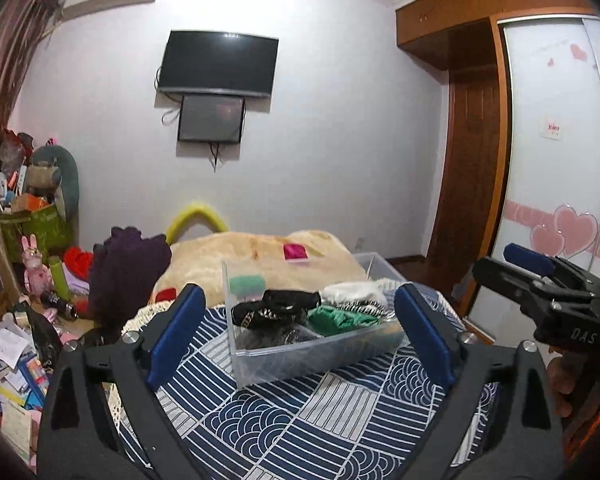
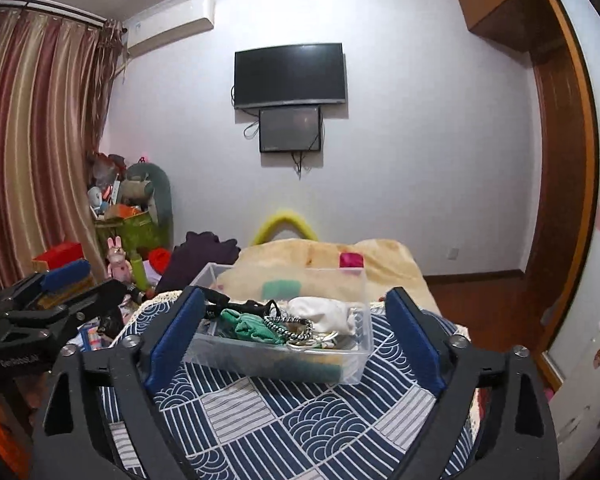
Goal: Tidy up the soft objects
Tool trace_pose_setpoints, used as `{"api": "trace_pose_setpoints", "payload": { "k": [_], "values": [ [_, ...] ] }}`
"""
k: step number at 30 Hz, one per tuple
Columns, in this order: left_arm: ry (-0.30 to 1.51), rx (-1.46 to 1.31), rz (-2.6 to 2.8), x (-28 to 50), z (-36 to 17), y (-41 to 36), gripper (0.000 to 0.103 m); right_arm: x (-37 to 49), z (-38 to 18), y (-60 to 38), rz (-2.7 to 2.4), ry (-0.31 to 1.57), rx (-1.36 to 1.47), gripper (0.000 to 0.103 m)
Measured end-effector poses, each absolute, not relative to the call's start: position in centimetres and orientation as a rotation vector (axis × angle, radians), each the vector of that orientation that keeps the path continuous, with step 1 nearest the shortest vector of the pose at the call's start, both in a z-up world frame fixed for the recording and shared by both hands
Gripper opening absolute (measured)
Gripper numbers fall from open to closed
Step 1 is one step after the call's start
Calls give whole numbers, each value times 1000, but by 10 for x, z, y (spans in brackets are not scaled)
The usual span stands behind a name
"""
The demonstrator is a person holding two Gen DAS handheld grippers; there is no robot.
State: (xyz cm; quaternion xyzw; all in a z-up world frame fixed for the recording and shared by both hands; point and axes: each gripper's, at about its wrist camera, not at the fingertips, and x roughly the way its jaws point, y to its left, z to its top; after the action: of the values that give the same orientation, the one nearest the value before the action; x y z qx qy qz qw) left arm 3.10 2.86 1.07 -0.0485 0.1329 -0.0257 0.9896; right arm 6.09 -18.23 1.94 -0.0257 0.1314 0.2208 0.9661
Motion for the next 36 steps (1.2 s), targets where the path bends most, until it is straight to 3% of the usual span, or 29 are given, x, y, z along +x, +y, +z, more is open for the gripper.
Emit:
{"api": "trace_pose_setpoints", "payload": {
  "k": [3,36],
  "values": [
    [237,-95,-51,20,18,26,102,55,21,-183,435,236,-51,103],
    [208,-79,-35,7,22,20,103,49,15,-177,425,224,-45,103]
  ]
}}
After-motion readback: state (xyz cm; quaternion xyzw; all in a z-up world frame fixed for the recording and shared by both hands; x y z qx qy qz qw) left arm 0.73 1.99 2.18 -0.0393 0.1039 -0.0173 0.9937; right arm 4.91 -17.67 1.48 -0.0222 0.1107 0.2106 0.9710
